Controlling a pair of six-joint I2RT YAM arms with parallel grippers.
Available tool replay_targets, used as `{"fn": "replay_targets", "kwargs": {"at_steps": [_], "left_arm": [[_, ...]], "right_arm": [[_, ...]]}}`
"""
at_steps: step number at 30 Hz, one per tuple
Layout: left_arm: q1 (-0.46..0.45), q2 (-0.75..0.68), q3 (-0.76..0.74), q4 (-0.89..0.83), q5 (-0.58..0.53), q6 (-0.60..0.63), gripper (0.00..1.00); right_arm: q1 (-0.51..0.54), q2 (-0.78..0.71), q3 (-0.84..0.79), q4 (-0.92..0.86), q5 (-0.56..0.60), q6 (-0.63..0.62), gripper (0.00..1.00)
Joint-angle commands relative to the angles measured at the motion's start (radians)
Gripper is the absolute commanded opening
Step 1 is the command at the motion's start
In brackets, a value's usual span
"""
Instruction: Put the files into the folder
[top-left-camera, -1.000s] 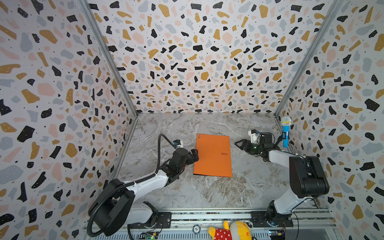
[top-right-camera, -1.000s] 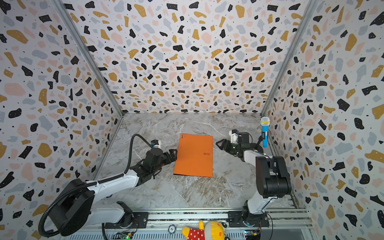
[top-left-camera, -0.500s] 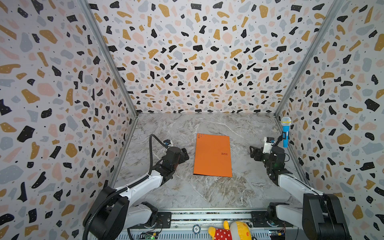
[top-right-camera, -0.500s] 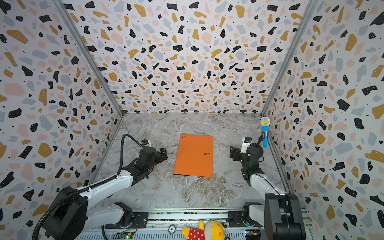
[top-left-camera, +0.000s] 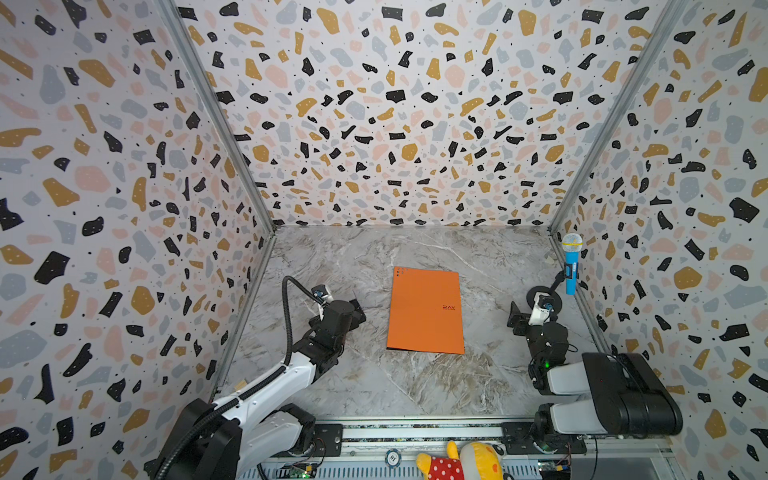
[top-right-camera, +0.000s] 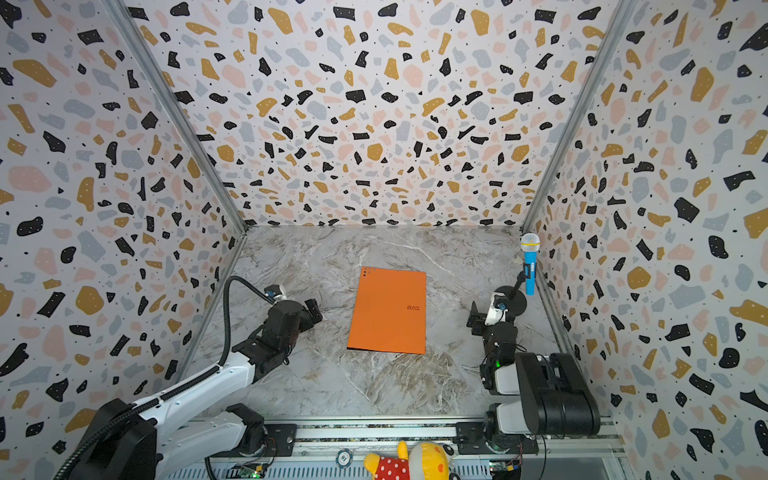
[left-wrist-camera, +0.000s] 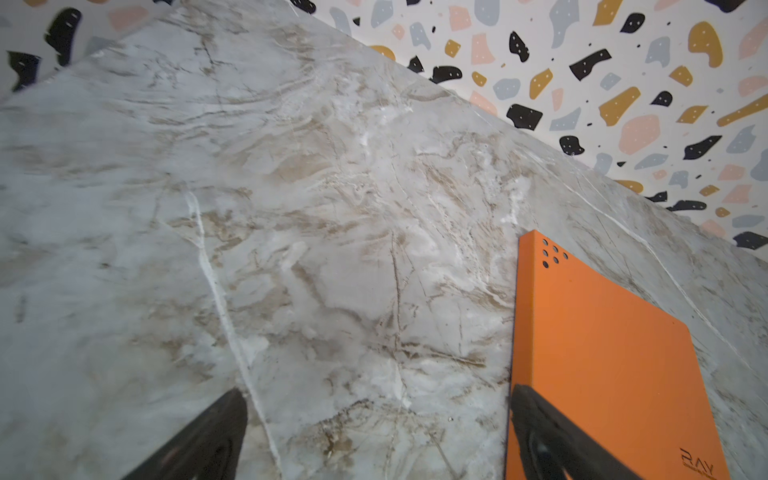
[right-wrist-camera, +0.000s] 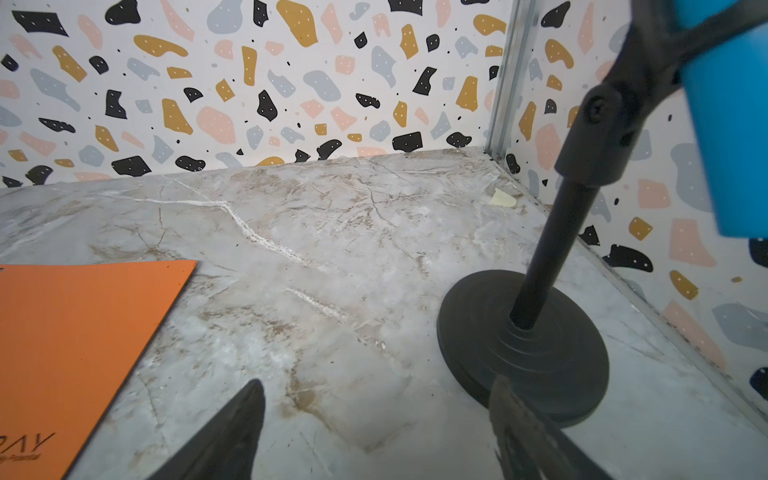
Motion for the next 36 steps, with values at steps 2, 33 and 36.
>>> {"fn": "replay_targets", "kwargs": {"at_steps": [2, 33, 36], "left_arm": [[0.015, -0.065, -0.008, -0.053, -0.235, 0.036, 1.0], [0.319, 0.246, -0.361, 1.178, -0.218, 0.601, 1.0], [0.319, 0.259, -0.353, 1.163, -0.121, 0.635, 1.0]], "right_arm": [[0.032, 0.026, 0.121, -0.068, -0.019, -0.073, 0.88], [0.044, 0.029, 0.121, -0.059, -0.003, -0.077, 0.99], [0.044, 0.029, 0.121, -0.059, -0.003, -0.077, 0.99]]}}
